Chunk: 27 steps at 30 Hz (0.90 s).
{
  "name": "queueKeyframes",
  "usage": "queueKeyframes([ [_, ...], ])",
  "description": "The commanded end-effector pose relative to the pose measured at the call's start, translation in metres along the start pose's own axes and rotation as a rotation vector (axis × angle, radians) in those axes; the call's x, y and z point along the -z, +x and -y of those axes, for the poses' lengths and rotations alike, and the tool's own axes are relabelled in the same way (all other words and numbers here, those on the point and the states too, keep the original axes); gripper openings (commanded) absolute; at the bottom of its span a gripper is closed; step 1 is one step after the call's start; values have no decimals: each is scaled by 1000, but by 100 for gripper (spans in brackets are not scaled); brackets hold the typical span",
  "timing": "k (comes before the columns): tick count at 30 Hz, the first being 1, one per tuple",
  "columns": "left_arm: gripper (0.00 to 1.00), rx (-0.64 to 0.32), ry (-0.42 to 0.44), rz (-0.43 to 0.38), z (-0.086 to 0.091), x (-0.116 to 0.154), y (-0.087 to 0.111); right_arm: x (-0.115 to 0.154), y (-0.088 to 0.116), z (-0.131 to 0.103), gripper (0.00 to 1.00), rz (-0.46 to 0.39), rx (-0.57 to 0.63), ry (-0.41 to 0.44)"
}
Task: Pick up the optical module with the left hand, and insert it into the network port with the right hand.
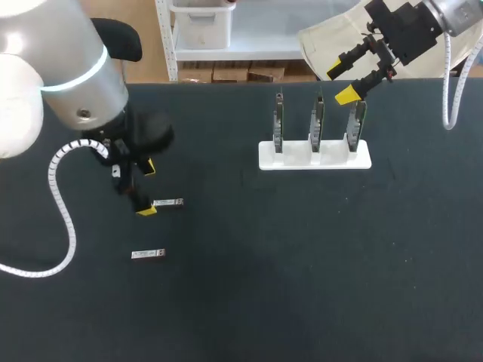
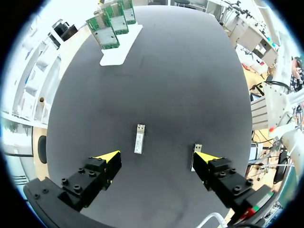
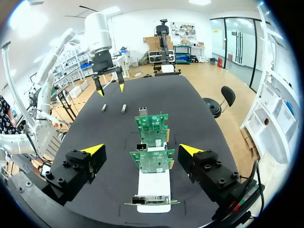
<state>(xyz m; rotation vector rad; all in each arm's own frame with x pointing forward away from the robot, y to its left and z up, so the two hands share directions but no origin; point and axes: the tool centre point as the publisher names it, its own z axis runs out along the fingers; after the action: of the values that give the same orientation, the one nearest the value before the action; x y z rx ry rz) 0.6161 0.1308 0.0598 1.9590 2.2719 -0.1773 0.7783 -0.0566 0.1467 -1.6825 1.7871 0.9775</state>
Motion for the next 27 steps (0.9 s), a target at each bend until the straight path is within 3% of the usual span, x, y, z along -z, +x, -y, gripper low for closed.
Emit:
queueKeyframes([
  [1, 100, 3, 19, -24, -10, -12, -3, 0, 0, -3, 100, 0, 1, 6],
  [9, 100, -25, 17, -10, -16, -22, -3, 0, 0, -3, 100, 0, 1, 6],
  [16, 100, -53, 24, -49, -20, -35, -3, 0, 0, -3, 100, 0, 1, 6],
  [27, 100, -42, 29, -40, -22, -46, -8, 0, 0, -3, 100, 0, 1, 6],
])
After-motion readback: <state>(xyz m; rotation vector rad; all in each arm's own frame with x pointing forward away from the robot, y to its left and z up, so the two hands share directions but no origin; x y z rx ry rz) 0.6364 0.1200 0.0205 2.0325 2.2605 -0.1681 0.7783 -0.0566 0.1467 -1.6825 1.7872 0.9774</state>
